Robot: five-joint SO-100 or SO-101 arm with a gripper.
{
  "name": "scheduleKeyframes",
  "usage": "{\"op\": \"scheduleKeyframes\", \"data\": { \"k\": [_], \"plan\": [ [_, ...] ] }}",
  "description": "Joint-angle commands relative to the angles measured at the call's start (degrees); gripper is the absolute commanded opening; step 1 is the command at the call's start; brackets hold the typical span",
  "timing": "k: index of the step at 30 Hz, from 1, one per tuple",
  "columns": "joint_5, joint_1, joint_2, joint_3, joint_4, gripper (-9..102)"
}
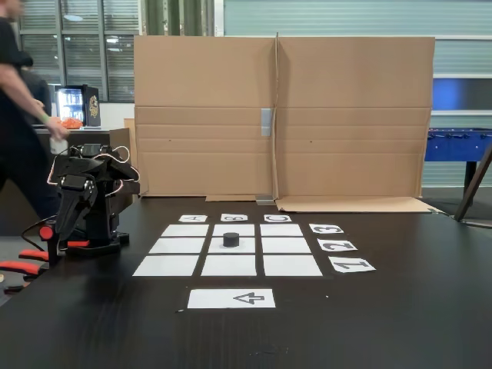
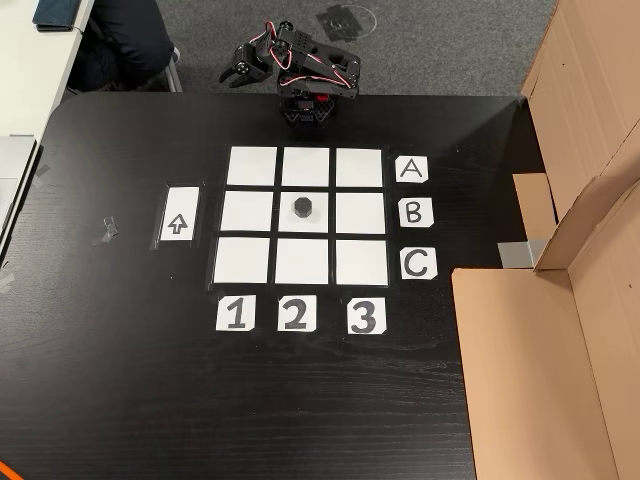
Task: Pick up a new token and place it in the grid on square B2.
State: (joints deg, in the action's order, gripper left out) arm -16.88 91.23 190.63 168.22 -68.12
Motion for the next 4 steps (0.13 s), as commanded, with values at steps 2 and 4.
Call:
{"op": "scheduleKeyframes", "data": {
  "k": [2, 4],
  "plan": [
    [-0.53, 0.26, -0.18, -0.7, -0.35, 11],
    [-0.53, 0.26, -0.18, -0.7, -0.35, 11]
  ]
}}
